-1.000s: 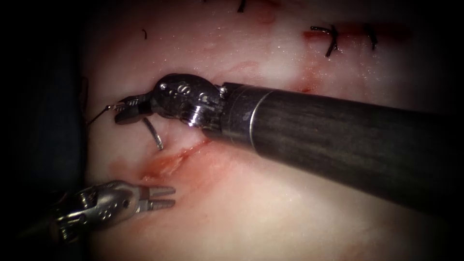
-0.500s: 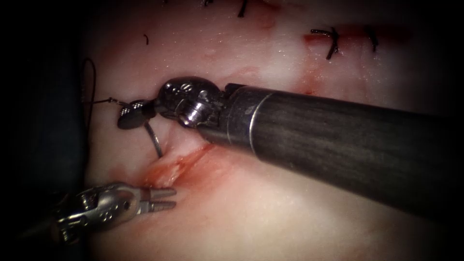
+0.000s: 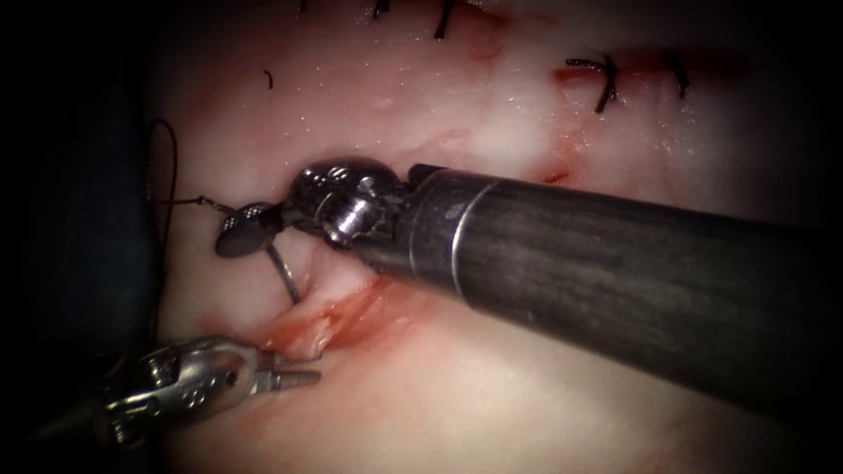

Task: Wound Closure
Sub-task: Pass the needle through the top of the wound with the right driver, then grab the needle with the left hand and pull it through.

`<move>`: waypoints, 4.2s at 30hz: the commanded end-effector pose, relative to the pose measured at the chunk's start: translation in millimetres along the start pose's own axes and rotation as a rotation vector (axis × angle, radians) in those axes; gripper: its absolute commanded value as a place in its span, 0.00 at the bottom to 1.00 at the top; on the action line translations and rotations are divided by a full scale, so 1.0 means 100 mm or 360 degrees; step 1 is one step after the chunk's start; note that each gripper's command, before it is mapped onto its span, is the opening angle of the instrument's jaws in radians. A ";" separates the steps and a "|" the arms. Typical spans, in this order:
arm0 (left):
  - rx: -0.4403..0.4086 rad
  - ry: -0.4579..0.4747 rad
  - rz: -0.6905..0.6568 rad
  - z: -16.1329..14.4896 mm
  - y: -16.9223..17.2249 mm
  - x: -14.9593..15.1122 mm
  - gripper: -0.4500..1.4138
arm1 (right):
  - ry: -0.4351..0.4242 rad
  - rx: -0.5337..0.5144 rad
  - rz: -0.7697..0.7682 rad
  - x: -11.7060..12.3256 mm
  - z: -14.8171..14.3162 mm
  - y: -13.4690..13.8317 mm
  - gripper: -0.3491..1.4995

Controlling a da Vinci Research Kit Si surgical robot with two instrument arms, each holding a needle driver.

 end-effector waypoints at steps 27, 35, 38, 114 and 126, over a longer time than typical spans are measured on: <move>0.0004 0.0001 0.0000 0.006 -0.004 0.001 0.25 | 0.0001 0.0149 0.0210 -0.016 0.013 -0.024 0.00; 0.0008 -0.0001 -0.0001 0.005 -0.004 0.002 0.25 | 0.0004 0.0168 0.0244 -0.019 0.013 -0.026 0.00; 0.0008 0.0000 -0.0001 0.005 -0.005 0.002 0.25 | 0.0000 0.0181 0.0251 -0.021 0.011 -0.027 0.00; 0.0756 -0.0142 0.0914 -0.034 -0.016 0.062 0.64 | 0.0889 -0.0158 0.0041 0.047 -0.088 0.071 0.94; 0.0989 -0.0133 0.0883 -0.025 -0.023 0.056 0.64 | 0.0887 -0.0167 0.0008 0.047 -0.090 0.068 0.91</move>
